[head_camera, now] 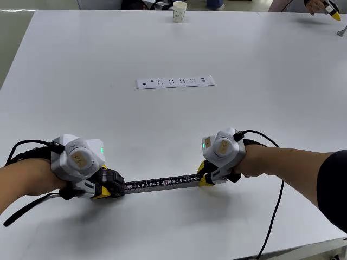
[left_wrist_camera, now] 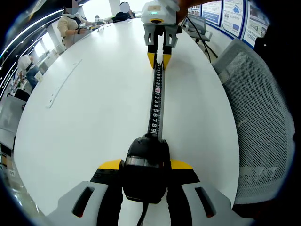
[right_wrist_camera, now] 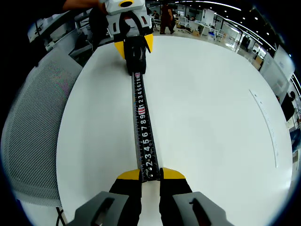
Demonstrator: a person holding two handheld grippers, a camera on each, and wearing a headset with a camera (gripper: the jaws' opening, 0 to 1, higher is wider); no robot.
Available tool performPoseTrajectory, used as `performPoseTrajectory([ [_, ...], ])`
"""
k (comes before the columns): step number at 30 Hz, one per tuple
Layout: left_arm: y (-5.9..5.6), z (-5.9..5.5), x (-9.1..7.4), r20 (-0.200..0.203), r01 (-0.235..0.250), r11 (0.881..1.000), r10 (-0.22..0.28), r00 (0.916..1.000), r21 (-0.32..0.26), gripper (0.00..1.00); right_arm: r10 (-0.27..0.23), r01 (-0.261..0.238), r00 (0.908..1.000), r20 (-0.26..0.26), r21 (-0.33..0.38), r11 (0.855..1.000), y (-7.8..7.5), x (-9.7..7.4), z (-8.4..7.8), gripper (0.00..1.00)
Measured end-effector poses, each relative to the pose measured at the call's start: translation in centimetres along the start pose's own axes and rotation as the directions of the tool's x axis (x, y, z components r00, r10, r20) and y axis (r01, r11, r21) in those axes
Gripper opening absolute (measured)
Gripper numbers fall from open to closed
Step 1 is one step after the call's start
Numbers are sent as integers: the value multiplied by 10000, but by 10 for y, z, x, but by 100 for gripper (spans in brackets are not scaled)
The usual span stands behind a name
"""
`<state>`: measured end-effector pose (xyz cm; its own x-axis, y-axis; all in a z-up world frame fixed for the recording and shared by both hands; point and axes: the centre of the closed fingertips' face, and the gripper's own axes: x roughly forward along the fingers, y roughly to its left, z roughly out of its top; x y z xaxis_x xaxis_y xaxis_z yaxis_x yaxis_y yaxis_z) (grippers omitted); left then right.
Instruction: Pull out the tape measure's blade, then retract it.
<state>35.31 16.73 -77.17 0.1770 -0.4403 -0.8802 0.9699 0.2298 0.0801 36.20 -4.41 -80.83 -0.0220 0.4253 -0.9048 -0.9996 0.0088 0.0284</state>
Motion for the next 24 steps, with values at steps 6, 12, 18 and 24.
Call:
performPoseTrajectory([
  [6, 0, -1, 0, -9, -4, 10000, 4, 10000, 16, 30, 16, -16, 10000, -31, 0, 10000, -1, -2, -4, 10],
  [12, 0, -1, 0, -10, 10, 10000, -10, 10000, 15, 30, -9, 9, 10000, -61, 38, 10000, -2, -3, -7, 10],
  [18, 0, 0, 1, -7, 7, 10000, -7, 10000, 8, 30, -32, 32, 9999, -110, 60, 10000, -2, -5, -11, 10],
  [24, 1, 0, 1, 2, -8, 10000, 8, 10000, 5, 30, -46, 48, 9999, -105, 165, 9999, -2, -7, -14, 10],
])
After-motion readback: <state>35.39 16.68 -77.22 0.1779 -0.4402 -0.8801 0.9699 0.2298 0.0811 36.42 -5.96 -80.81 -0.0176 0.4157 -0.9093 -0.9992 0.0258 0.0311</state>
